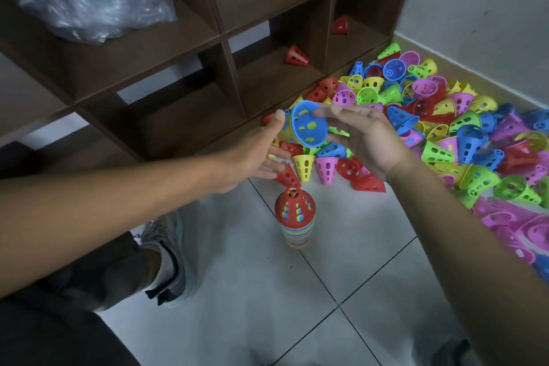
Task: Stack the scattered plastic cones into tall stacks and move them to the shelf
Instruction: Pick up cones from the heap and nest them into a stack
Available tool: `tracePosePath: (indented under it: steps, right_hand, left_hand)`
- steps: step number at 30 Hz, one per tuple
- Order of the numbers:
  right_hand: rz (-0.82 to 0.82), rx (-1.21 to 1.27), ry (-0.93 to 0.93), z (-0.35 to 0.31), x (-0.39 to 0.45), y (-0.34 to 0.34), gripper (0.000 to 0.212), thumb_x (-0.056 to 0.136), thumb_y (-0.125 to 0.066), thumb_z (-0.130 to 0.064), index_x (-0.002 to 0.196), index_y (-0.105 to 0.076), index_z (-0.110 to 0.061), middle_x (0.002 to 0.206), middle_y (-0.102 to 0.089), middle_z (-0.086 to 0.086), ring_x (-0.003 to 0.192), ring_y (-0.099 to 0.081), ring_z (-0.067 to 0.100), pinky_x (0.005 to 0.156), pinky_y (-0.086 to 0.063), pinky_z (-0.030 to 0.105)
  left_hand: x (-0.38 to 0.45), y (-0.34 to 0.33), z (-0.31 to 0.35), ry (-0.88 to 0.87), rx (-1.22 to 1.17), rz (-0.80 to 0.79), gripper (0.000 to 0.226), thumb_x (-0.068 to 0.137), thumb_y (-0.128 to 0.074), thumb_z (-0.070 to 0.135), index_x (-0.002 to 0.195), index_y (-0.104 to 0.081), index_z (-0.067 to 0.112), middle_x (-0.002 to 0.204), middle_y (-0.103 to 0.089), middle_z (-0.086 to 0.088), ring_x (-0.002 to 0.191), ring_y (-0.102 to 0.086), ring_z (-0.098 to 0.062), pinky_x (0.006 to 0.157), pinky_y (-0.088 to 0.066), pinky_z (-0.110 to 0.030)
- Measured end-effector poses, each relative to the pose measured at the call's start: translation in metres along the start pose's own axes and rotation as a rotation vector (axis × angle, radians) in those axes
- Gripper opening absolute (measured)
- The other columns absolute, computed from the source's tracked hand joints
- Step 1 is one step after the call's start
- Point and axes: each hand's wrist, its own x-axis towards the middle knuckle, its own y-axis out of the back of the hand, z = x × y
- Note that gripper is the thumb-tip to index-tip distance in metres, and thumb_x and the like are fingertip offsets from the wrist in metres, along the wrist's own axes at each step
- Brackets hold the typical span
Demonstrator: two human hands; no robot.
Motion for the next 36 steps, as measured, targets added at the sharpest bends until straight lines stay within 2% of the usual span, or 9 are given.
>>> tracePosePath:
  steps: [4, 7, 10, 15, 21, 26, 29, 32, 36]
  right_hand:
    - [-0.088, 0.035, 0.021, -0.008, -0.002, -0.016, 0.030, 0.104, -0.046, -0.018, 0.109, -0.070, 0.000, 0.125, -0.070, -0.001, 0.119, -0.063, 0.011, 0.086, -0.053, 0.024]
    - [-0.131, 0.041, 0.015, -0.009, -0.002, -0.021, 0.031, 0.104, -0.045, -0.018, 0.106, -0.069, 0.002, 0.124, -0.071, 0.002, 0.120, -0.063, 0.014, 0.088, -0.054, 0.024]
    - [-0.176, 0.039, 0.015, -0.010, -0.003, -0.023, 0.032, 0.105, -0.044, -0.017, 0.104, -0.070, 0.002, 0.126, -0.070, 0.005, 0.121, -0.063, 0.017, 0.091, -0.053, 0.024]
    - [-0.241, 0.084, 0.017, -0.009, -0.003, -0.026, 0.038, 0.105, -0.042, -0.013, 0.091, -0.075, -0.001, 0.123, -0.071, 0.010, 0.118, -0.065, 0.021, 0.091, -0.052, 0.022]
    - [-0.167, 0.065, -0.028, 0.006, 0.003, -0.017, 0.032, 0.105, -0.045, -0.020, 0.096, -0.071, -0.004, 0.129, -0.068, 0.004, 0.124, -0.061, 0.015, 0.104, -0.048, 0.033]
    - [-0.161, 0.154, -0.143, 0.016, 0.004, -0.014, 0.029, 0.104, -0.048, -0.022, 0.098, -0.072, -0.007, 0.115, -0.073, 0.004, 0.113, -0.067, 0.019, 0.096, -0.055, 0.037]
    - [-0.190, 0.203, -0.155, 0.017, 0.005, -0.015, 0.030, 0.102, -0.049, -0.022, 0.096, -0.075, -0.009, 0.108, -0.075, 0.005, 0.105, -0.070, 0.019, 0.090, -0.057, 0.036]
    - [-0.233, 0.204, -0.129, 0.015, 0.007, -0.015, 0.027, 0.096, -0.052, -0.024, 0.100, -0.075, -0.012, 0.112, -0.074, 0.006, 0.110, -0.069, 0.020, 0.093, -0.057, 0.036]
    - [-0.342, 0.109, -0.098, 0.011, 0.011, -0.016, 0.020, 0.100, -0.047, -0.021, 0.111, -0.058, -0.010, 0.124, -0.069, 0.009, 0.126, -0.060, 0.023, 0.103, -0.052, 0.038]
  left_hand:
    - [-0.004, 0.003, 0.002, 0.018, -0.156, -0.012, 0.066, 0.098, -0.030, 0.068, 0.133, -0.057, 0.019, 0.114, -0.072, -0.016, 0.096, -0.074, -0.028, 0.081, -0.060, -0.035]
    - [-0.007, 0.008, -0.002, -0.008, -0.217, -0.053, 0.052, 0.100, -0.042, 0.059, 0.130, -0.059, 0.020, 0.115, -0.072, -0.012, 0.098, -0.074, -0.030, 0.084, -0.060, -0.035]
    - [-0.009, 0.009, -0.007, -0.029, -0.288, -0.086, 0.041, 0.100, -0.051, 0.049, 0.122, -0.063, 0.016, 0.104, -0.076, -0.007, 0.100, -0.074, -0.031, 0.085, -0.060, -0.036]
    - [-0.011, 0.007, -0.014, -0.025, -0.409, -0.092, 0.042, 0.097, -0.061, 0.036, 0.131, -0.054, 0.013, 0.115, -0.070, -0.010, 0.104, -0.072, -0.035, 0.089, -0.060, -0.043]
    - [-0.007, 0.013, -0.020, -0.092, -0.385, -0.026, 0.024, 0.097, -0.062, 0.028, 0.116, -0.052, 0.017, 0.080, -0.076, 0.002, 0.084, -0.075, -0.029, 0.080, -0.061, -0.038]
    - [-0.006, 0.020, -0.026, -0.112, -0.347, -0.102, 0.022, 0.098, -0.057, 0.030, 0.112, -0.062, 0.014, 0.087, -0.074, -0.004, 0.082, -0.073, -0.023, 0.080, -0.059, -0.032]
    - [-0.004, 0.026, -0.028, -0.076, -0.414, -0.148, 0.036, 0.092, -0.059, 0.036, 0.115, -0.067, 0.009, 0.095, -0.073, -0.006, 0.088, -0.071, -0.018, 0.081, -0.059, -0.028]
    - [-0.003, 0.030, -0.027, -0.002, -0.508, -0.129, 0.042, 0.087, -0.062, 0.045, 0.114, -0.069, 0.013, 0.105, -0.074, -0.009, 0.098, -0.072, -0.018, 0.088, -0.059, -0.031]
    - [-0.001, 0.037, -0.023, 0.072, -0.624, -0.089, 0.050, 0.092, -0.056, 0.051, 0.119, -0.067, 0.010, 0.119, -0.071, -0.017, 0.107, -0.072, -0.029, 0.093, -0.059, -0.044]
